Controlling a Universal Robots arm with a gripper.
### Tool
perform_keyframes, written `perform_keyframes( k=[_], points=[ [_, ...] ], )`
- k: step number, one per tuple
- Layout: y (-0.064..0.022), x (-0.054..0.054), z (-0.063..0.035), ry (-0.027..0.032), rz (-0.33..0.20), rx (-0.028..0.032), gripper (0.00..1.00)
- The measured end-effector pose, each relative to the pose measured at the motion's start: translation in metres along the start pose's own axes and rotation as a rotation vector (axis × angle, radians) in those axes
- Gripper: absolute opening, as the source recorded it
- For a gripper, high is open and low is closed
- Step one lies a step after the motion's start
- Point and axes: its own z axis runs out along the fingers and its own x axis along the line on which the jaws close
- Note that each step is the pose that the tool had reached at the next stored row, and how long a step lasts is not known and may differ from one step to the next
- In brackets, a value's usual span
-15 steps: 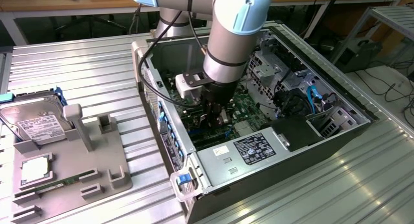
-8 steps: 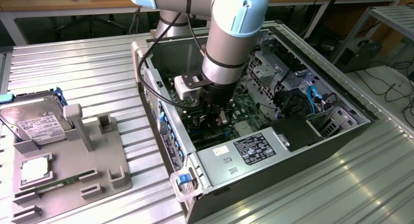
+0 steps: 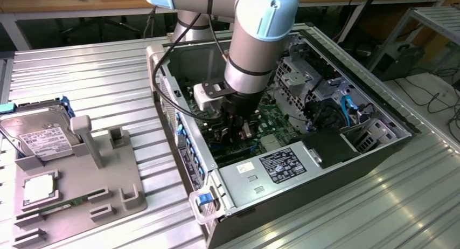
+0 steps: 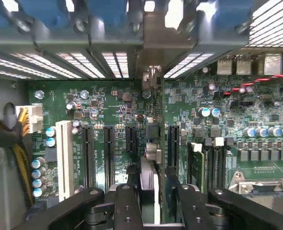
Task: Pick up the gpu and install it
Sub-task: 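Press down on the gpu until it lock into place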
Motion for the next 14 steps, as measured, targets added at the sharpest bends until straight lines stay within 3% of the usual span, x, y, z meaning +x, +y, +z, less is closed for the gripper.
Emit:
perform_keyframes(
  k=[3,5,10,14],
  points=[
    [0.0001,-0.001,-0.0143,0.0005,0.0,0.0002,0.35],
    [0.0002,-0.001,-0.029,0.0004,0.0,0.0007,0.35],
    [0.0004,-0.002,-0.0516,0.0005,0.0,0.0019,0.35],
    [0.0005,-0.002,-0.0558,0.0001,0.0,0.0025,0.34]
  ],
)
